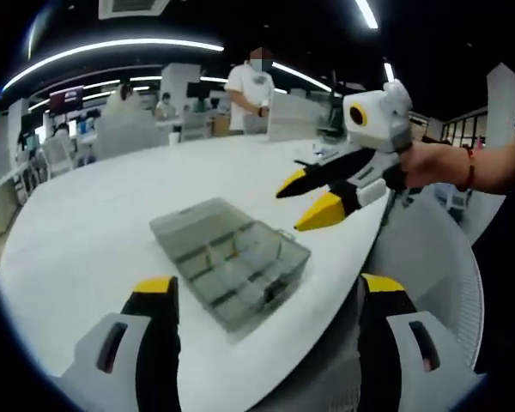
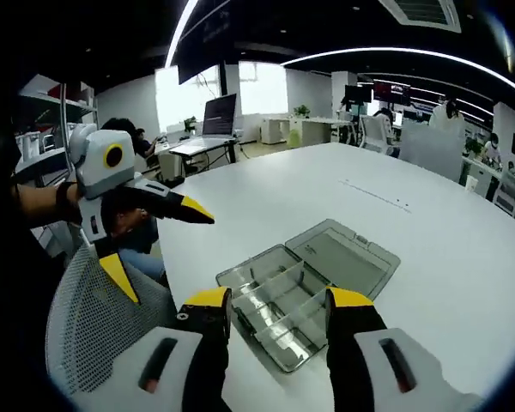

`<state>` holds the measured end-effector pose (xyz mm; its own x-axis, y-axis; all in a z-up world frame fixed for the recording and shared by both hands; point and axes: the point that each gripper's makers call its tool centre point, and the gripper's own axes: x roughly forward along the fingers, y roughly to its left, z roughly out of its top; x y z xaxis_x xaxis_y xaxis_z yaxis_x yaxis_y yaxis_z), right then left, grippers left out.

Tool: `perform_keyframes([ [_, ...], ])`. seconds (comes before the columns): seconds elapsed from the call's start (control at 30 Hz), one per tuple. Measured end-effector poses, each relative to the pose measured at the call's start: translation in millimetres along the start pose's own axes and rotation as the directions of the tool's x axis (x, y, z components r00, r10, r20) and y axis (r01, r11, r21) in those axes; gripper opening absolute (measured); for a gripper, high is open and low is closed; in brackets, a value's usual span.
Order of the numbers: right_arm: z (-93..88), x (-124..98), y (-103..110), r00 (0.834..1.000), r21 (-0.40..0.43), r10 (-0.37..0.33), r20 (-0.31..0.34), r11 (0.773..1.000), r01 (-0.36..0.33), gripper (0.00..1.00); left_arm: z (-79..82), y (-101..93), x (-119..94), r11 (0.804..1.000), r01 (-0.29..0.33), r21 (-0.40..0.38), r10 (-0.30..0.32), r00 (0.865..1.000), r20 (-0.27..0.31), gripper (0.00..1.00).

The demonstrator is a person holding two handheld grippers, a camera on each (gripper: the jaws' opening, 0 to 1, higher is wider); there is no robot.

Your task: Insert the divider into the dual guide fixture by aligning both edges with the guide slots and pushing it downward to the bottom, including one-sided entry, uneven engagement, binding, and posture correction.

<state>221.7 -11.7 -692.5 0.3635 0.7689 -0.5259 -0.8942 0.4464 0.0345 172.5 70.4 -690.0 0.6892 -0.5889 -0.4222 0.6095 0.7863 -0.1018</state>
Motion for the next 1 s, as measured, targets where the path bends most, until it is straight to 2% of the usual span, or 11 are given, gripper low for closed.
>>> perform_keyframes([
  [0.2,-13.6,-21.9,3.2,1.0,0.006,-0.009,-0.005,1.0,0.009,0.61,1.7,0.2,-11.3,1.0,-0.001,0.023,0.001,1.0,-0.004,0.91],
  [0.4,-19.8,-40.6,2.0,0.999,0.042,-0.029,0.027,0.999,0.028,0.81,-3.6,2.1,-23.1,1.0,-0.009,0.018,0.009,1.0,-0.028,0.98],
  [0.5,-22.5,-47.2,2.1,0.999,0.023,-0.043,0.033,0.999,0.042,0.85,-4.1,5.2,-28.0,1.0,-0.028,0.013,0.028,0.999,-0.023,0.99],
  [0.57,-26.6,-49.5,1.7,0.999,0.056,-0.043,0.022,0.998,0.041,0.87,-3.4,8.1,-30.4,0.999,-0.045,0.004,0.045,0.999,-0.012,0.99],
  [0.67,-31.4,-51.7,1.0,0.998,0.058,-0.057,0.017,0.997,0.056,0.9,-4.6,10.4,-32.6,0.999,-0.05,0.001,0.051,0.999,-0.018,0.99],
  [0.8,-35.3,-52.7,6.2,0.999,0.086,-0.037,0.024,0.996,0.035,0.93,-1.8,12.1,-35.2,0.999,-0.053,0.001,0.053,0.998,-0.012,0.99],
  [0.93,-40.9,-50.0,8.1,0.999,0.094,-0.037,0.002,0.995,0.036,0.94,-2.4,17.0,-37.1,0.998,-0.059,0.001,0.059,0.998,-0.017,0.99],
  [1.0,-40.1,-49.4,8.2,0.999,0.098,-0.039,0.011,0.995,0.038,0.94,-2.6,18.6,-37.6,0.998,-0.057,-0.005,0.057,0.998,-0.015,0.99],
])
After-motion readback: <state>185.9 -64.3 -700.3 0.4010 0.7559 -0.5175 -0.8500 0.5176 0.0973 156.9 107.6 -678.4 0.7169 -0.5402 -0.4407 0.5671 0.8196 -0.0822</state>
